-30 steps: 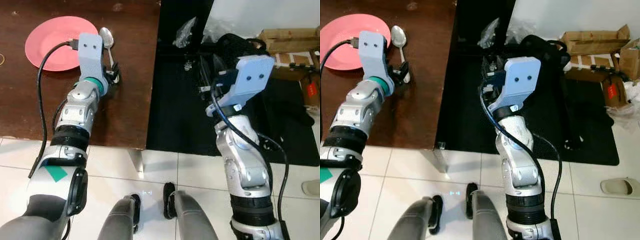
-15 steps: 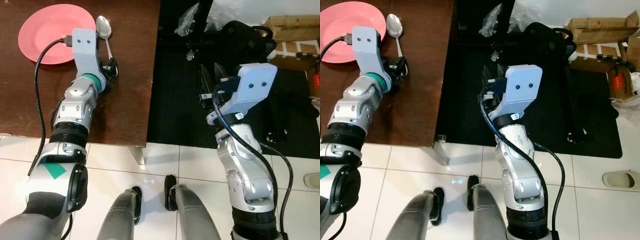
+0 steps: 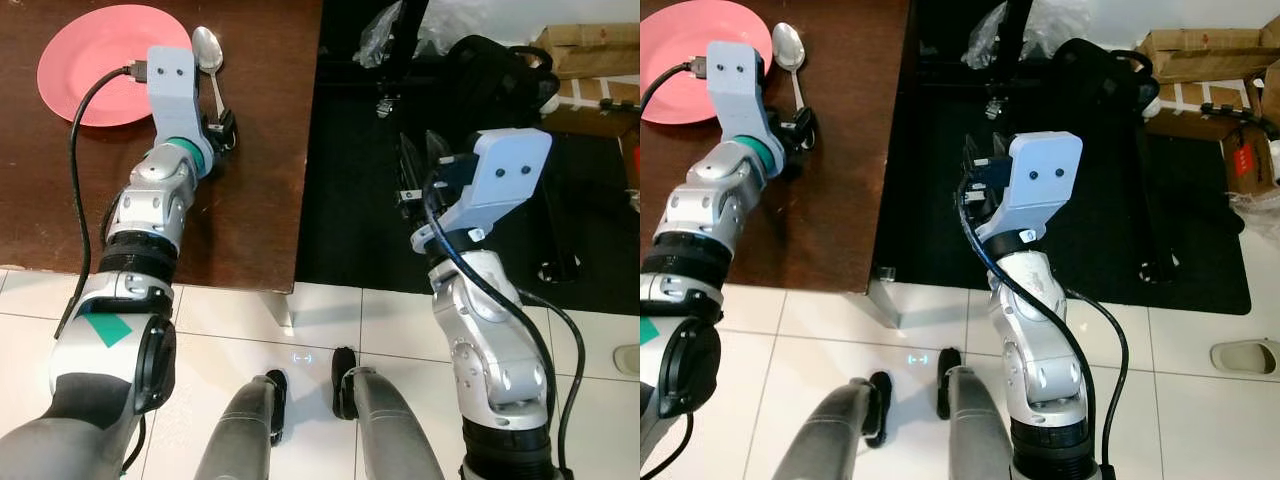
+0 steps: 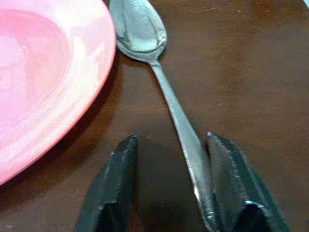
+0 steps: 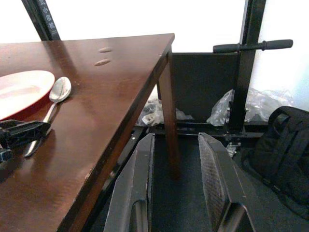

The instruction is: Setting the table

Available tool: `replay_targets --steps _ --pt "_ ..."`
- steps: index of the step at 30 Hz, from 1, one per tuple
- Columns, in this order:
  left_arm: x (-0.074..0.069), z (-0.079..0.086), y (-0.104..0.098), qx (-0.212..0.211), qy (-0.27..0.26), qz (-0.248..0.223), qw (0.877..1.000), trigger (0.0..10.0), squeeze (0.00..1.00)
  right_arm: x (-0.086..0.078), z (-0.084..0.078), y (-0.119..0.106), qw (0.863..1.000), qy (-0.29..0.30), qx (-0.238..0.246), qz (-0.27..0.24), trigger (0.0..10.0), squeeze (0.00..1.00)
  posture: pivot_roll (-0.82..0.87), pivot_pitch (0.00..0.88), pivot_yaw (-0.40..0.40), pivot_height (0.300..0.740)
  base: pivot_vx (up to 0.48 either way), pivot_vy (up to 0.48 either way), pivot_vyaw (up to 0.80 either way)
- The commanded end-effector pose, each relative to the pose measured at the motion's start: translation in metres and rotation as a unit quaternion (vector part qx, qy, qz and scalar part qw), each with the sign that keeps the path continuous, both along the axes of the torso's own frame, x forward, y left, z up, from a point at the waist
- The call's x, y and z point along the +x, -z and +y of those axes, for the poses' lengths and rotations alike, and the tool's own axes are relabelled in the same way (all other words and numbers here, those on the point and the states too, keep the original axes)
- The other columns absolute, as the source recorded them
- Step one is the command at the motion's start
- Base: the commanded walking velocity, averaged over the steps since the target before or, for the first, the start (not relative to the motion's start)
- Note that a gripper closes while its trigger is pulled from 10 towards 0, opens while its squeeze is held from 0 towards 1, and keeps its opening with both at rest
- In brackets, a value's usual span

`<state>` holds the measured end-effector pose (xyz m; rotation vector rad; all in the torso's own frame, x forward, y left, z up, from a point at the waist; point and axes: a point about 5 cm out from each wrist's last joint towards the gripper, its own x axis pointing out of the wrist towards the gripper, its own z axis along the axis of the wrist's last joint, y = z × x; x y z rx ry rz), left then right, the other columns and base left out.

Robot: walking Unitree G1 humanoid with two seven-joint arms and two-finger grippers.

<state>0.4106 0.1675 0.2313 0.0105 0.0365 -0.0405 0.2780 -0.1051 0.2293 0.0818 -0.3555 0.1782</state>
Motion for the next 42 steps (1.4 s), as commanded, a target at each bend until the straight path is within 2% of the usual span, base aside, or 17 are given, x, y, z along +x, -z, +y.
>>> replay_targets --steps 1,4,8,18,19,20,21,22,23,25,30,32,33,34,36,37,42 --pt "-0.003 0.006 0.025 -0.001 -0.014 0.060 0.998 0.0 0.00 -0.002 -0.002 0.005 1.000 0.004 0.005 0.013 10.0 0.00 0.02 0.350 0.094 0.740 0.000 0.000 0.00" --pt "-0.005 0.011 0.038 -0.033 -0.029 0.102 0.994 0.0 0.00 0.001 -0.004 0.005 1.000 0.006 0.013 0.016 10.0 0.00 0.02 0.331 0.089 0.740 0.000 0.000 0.00" --pt "-0.009 0.013 0.045 -0.056 -0.036 0.120 0.990 0.0 0.00 0.003 -0.005 0.004 1.000 0.006 0.012 0.015 10.0 0.00 0.02 0.319 0.087 0.740 0.000 0.000 0.00" --pt "-0.018 0.013 0.052 -0.035 -0.035 0.119 0.992 0.0 0.00 0.005 -0.005 0.004 1.000 0.006 0.010 0.014 10.0 0.00 0.03 0.306 0.085 0.740 0.000 0.000 0.00" --pt "-0.024 0.012 0.047 -0.007 -0.031 0.090 0.995 0.0 0.00 0.006 -0.005 0.004 1.000 0.005 0.009 0.014 10.0 0.00 0.04 0.295 0.080 0.740 0.000 0.000 0.00" --pt "-0.024 0.012 0.047 -0.007 -0.031 0.090 0.995 0.0 0.00 0.006 -0.005 0.004 1.000 0.005 0.009 0.014 10.0 0.00 0.04 0.295 0.080 0.740 0.000 0.000 0.00" --pt "-0.030 0.007 0.034 0.034 -0.018 0.029 0.999 9.3 0.00 0.008 -0.005 0.004 1.000 0.003 0.008 0.013 10.0 0.00 0.04 0.278 0.074 0.740 0.000 0.000 0.00" --pt "-0.036 0.002 0.022 0.067 -0.004 -0.022 0.998 10.0 0.00 0.009 -0.005 0.004 1.000 0.001 0.008 0.011 10.0 0.00 0.05 0.275 0.073 0.740 0.000 0.000 0.00" --pt "-0.036 0.002 0.022 0.067 -0.004 -0.022 0.998 10.0 0.00 0.009 -0.005 0.004 1.000 0.001 0.008 0.011 10.0 0.00 0.05 0.275 0.073 0.740 0.000 0.000 0.00" --pt "-0.043 -0.003 0.001 0.103 0.005 -0.094 0.990 10.0 0.00 0.013 -0.004 0.002 1.000 -0.002 0.007 0.005 10.0 0.00 0.05 0.247 0.071 0.740 0.000 0.000 0.00" --pt "-0.045 -0.002 -0.003 0.107 0.003 -0.105 0.989 10.0 0.00 0.014 -0.003 0.001 1.000 -0.003 0.007 0.003 10.0 0.00 0.05 0.247 0.071 0.740 0.000 0.000 0.00" --pt "-0.050 0.000 -0.007 0.106 0.001 -0.109 0.988 10.0 0.00 0.015 -0.004 0.000 1.000 -0.003 0.006 0.000 10.0 0.00 0.05 0.230 0.072 0.740 0.000 0.000 0.00" --pt "-0.057 0.003 -0.007 0.110 0.001 -0.107 0.988 10.0 0.00 0.015 -0.005 0.000 1.000 -0.002 0.005 -0.001 10.0 0.00 0.06 0.221 0.069 0.740 0.000 0.000 0.00" --pt "-0.057 0.003 -0.007 0.110 0.001 -0.107 0.988 10.0 0.00 0.015 -0.005 0.000 1.000 -0.002 0.005 -0.001 10.0 0.00 0.06 0.221 0.069 0.740 0.000 0.000 0.00" --pt "-0.076 0.006 -0.009 0.110 0.010 -0.111 0.988 10.0 0.00 0.016 -0.007 0.002 1.000 -0.002 0.003 0.001 10.0 0.00 0.07 0.203 0.057 0.740 0.000 0.000 0.00" --pt "-0.076 0.006 -0.009 0.110 0.010 -0.111 0.988 10.0 0.00 0.016 -0.007 0.002 1.000 -0.002 0.003 0.001 10.0 0.00 0.07 0.203 0.057 0.740 0.000 0.000 0.00" --pt "-0.095 0.006 -0.008 0.111 0.042 -0.123 0.985 10.0 0.00 0.019 -0.009 0.006 1.000 -0.001 -0.004 0.004 10.0 0.00 0.09 0.171 0.048 0.740 0.000 0.000 0.00"
